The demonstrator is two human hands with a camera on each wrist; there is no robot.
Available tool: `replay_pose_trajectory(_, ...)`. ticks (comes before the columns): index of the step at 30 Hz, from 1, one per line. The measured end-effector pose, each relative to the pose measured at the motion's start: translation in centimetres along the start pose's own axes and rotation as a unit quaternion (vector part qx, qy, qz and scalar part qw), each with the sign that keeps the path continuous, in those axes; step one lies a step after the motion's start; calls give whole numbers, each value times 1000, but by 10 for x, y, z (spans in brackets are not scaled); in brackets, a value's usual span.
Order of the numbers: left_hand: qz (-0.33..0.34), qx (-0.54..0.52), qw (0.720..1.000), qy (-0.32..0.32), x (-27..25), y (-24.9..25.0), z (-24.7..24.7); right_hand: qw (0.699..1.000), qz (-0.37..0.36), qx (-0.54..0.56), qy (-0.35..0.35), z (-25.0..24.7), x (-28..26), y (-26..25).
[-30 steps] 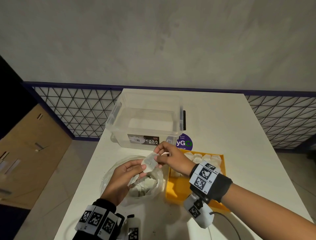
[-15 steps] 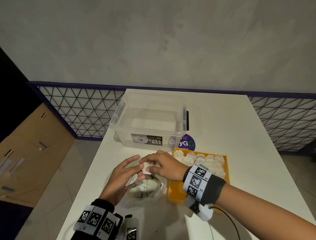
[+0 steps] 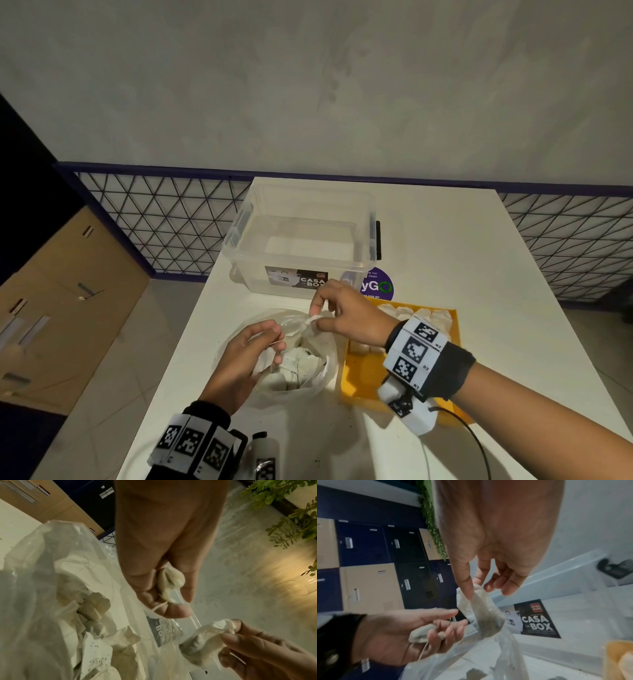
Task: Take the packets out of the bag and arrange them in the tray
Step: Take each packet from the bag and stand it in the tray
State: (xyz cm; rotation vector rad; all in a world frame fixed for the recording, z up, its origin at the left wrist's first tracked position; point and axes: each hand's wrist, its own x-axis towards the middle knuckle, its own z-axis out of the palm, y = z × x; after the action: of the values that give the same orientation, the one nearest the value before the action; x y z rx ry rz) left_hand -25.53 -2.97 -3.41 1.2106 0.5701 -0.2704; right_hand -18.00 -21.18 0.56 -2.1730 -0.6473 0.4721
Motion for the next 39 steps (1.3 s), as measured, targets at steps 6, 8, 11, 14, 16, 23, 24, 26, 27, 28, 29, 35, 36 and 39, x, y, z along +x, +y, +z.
replay_pose_trajectory(6,-21,-45,998,-23,6,-3,0,996,43,-2,72,-34,-13,19)
replay_pose_trajectory(8,-28,-71,997,-28,9,-5,0,992,61,-71,86,-42,-18,29)
replay_pose_trajectory(11,-34,-81,995,-42,12,-8,1,980,108,-147,84,-46,-25,45)
replay_pose_trajectory(14,-33,-73,995,-57,12,-10,2,974,157,-159,45,-40,-28,61)
replay_pose_trajectory(16,-30,-80,995,-58,13,-11,3,973,181,-145,2,-32,-26,71)
replay_pose_trajectory(23,-17,-63,995,-76,11,-7,3,965,219,-124,-67,-3,-10,92)
replay_pose_trajectory(24,-19,-55,995,-77,10,-7,3,964,218,-140,-63,0,-8,94)
replay_pose_trajectory(26,-22,-49,996,-77,8,-6,1,962,215,-165,-44,4,-5,97)
replay_pose_trajectory(27,-23,-45,995,-81,6,-6,1,961,210,-177,-33,6,-4,98)
replay_pose_trajectory(28,-22,-41,995,-87,5,-5,0,961,202,-189,-20,6,-4,98)
replay_pose_trajectory(29,-20,-39,995,-95,5,-5,0,961,194,-198,-9,6,-3,98)
replay_pose_trajectory(35,-2,-40,991,-124,3,-1,5,964,89,-241,71,-2,-13,77)
replay_pose_trajectory(36,3,-40,991,-127,3,-1,6,971,48,-216,92,-3,-17,66)
replay_pose_trajectory(39,18,-25,993,-112,3,2,14,991,-42,-95,79,-5,-22,28)
